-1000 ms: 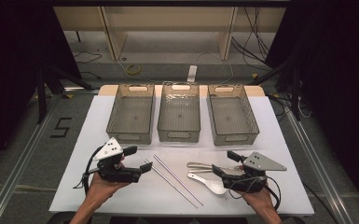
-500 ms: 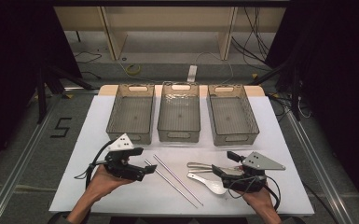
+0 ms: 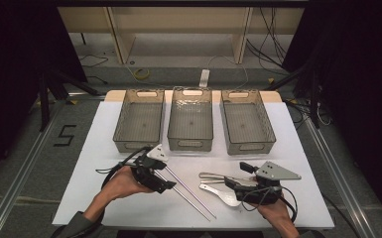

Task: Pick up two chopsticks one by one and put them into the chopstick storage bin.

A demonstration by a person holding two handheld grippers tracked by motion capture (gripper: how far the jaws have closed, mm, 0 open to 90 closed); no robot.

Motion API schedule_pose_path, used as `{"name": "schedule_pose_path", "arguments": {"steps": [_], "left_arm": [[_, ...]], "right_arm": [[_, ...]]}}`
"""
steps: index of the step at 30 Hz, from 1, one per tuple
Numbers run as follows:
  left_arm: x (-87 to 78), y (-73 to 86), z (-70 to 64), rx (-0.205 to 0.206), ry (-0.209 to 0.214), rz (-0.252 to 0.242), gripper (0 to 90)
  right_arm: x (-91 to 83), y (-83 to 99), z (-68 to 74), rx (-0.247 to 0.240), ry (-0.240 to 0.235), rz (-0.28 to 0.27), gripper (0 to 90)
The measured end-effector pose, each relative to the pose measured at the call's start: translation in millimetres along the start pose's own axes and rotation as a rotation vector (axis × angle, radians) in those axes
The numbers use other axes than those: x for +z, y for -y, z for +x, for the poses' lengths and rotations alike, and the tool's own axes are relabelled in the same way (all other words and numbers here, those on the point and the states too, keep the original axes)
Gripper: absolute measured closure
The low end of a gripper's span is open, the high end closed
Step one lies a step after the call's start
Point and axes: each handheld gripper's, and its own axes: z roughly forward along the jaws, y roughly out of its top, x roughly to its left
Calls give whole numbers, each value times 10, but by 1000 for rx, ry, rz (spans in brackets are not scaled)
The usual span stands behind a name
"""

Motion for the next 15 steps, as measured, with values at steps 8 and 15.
{"name": "schedule_pose_path", "arguments": {"steps": [8,15], "left_arm": [[214,-20,25,63,33,109,338],[355,-83,-28,153,29,167,380]], "right_arm": [[11,3,3,1,-5,8,250],[19,4,11,-4,-13,15,252]]}}
